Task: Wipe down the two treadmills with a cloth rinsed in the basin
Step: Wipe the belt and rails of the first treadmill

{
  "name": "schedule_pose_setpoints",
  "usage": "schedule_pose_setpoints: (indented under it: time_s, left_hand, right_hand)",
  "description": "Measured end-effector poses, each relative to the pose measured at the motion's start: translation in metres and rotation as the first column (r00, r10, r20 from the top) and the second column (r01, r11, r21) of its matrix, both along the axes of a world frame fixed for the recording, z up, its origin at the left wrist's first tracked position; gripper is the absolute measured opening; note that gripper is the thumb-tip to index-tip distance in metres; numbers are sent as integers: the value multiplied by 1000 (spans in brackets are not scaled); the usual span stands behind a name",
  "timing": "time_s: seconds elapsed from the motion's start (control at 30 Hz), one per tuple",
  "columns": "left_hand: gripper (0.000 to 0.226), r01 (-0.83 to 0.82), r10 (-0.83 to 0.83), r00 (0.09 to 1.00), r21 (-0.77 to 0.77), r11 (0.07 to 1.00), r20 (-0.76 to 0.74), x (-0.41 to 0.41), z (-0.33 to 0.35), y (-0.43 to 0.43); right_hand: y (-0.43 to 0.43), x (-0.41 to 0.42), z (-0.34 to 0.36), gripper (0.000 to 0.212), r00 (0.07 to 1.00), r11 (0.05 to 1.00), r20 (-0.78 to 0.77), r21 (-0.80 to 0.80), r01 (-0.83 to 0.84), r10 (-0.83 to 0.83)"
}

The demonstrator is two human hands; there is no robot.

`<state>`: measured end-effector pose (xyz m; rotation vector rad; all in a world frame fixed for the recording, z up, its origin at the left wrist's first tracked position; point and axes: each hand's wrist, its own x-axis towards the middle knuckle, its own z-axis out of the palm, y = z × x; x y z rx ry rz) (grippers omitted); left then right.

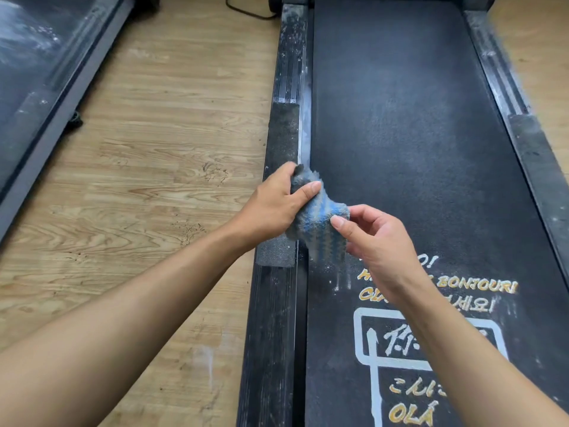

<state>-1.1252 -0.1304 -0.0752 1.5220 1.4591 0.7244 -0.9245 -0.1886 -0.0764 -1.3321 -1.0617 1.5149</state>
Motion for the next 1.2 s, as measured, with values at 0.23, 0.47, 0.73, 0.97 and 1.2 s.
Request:
schedule_pose_setpoints:
  time_s: [0.23,0.47,0.73,0.97,1.2]
  left_hand:
    - [70,39,69,910,-250,967,408,-6,-4,-7]
    - [24,187,-150,963,-154,970,223,-11,6,-14]
    - [5,195,-193,980,-31,980,47,-7,6,-13]
    - [8,181,-123,922,-128,975,366,0,-9,-5]
    - [20,-38,101,979,332,942,-176,10,-62,32]
  right_hand:
    - [-1,-2,4,24,995,995,-32,25,92,-91]
    - [4,7,6,29,996,994,74,106,41,-49]
    - [5,16,3,20,950,988,311,151,-43,-6]
    - [13,15,8,27,946,991,320,104,-87,49]
    - [36,-11,-26,21,578,887,807,351,-301,-123]
